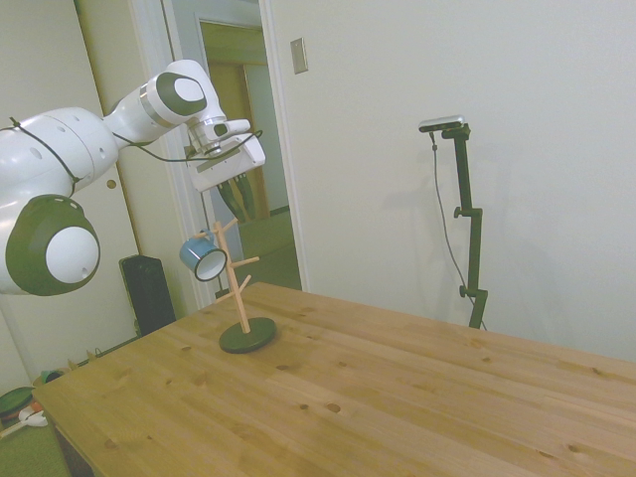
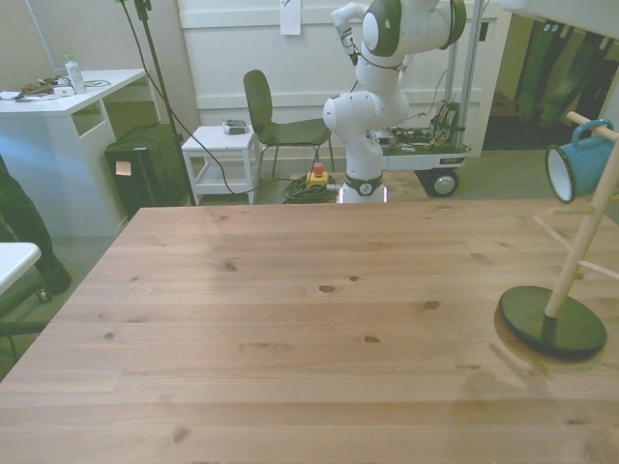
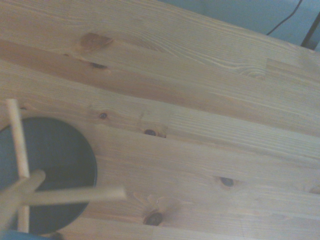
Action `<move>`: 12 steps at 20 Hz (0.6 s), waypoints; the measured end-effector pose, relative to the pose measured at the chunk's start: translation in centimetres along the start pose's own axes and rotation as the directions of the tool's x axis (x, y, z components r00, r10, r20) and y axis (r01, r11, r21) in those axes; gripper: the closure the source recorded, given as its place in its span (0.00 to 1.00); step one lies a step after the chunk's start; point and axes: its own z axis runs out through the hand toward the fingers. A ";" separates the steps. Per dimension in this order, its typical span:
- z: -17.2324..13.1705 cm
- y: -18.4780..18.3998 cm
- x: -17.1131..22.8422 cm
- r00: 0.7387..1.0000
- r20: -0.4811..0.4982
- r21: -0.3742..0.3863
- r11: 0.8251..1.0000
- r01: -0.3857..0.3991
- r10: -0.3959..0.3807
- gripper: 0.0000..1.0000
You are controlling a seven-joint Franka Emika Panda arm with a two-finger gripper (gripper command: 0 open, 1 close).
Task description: Hang the mug
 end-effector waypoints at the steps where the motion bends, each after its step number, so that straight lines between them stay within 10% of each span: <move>1: 0.0 0.0 0.0 1.000 0.000 0.000 1.000 0.001 -0.001 0.00; 12: -0.7 0.5 0.1 1.000 -0.003 0.012 1.000 -0.005 0.005 0.00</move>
